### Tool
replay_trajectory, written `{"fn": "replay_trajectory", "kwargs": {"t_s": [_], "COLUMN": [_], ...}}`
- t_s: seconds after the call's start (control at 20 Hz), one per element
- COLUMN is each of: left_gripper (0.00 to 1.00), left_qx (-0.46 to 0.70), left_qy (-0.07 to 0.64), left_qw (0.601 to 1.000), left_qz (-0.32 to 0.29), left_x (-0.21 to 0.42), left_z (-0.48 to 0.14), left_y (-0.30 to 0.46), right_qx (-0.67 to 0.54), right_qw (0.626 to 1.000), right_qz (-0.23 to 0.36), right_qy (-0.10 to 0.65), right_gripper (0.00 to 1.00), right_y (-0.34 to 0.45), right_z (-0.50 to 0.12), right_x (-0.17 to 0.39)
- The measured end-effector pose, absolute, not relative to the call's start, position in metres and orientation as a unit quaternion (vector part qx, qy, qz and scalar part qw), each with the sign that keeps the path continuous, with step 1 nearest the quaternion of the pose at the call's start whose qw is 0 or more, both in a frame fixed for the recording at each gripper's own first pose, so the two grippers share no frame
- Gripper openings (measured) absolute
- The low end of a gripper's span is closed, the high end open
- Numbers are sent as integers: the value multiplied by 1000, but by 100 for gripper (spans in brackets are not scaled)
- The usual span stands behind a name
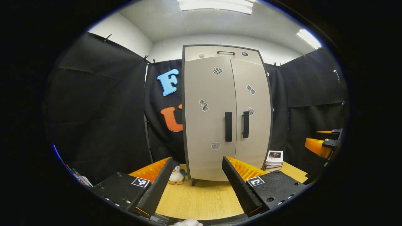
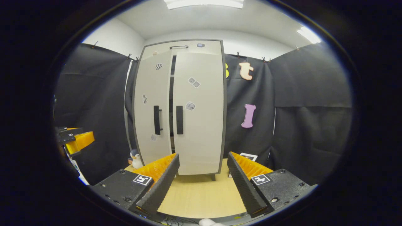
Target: Grab one shoe with the right hand and put it into the shoe cabinet, grab the other shoe with the left hand and put it into the shoe cabinet; then close the right door with the right hand and the left door with the left hand.
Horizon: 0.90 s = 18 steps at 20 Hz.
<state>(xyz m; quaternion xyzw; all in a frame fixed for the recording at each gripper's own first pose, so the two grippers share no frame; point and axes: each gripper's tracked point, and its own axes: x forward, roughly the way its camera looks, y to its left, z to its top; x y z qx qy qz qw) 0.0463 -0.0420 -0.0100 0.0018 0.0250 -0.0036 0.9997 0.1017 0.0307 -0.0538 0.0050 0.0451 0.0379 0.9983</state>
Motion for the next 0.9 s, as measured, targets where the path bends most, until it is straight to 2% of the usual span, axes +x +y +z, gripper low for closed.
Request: {"fn": "replay_trajectory", "kwargs": {"t_s": [0.45, 0.5, 0.55, 0.75, 0.8, 0.85, 0.9], "left_gripper": [96, 100, 96, 96, 100, 96, 100], "left_qx": [2, 3, 5, 6, 6, 6, 6], "left_qy": [28, 28, 29, 30, 30, 30, 30], "left_qw": [1000, 1000, 1000, 999, 999, 999, 999], "left_qz": [-6, -7, -7, -10, -10, -11, -11], "left_x": [52, 53, 53, 54, 54, 53, 54], "left_z": [-11, -11, -11, -10, -10, -9, -9], "left_y": [-44, -44, -44, -45, -45, -46, -46], "right_qx": [6, 6, 6, 6, 6, 6, 7], "right_qw": [998, 998, 998, 998, 998, 998, 998], "right_qz": [36, 36, 35, 35, 34, 34, 34], "right_qy": [49, 47, 47, 47, 47, 47, 47], "right_gripper": [99, 99, 99, 99, 99, 99, 99], "right_y": [30, 30, 30, 30, 30, 29, 29], "right_z": [-54, -53, -53, -53, -53, -53, -54], "right_x": [105, 106, 106, 106, 107, 107, 107]}}
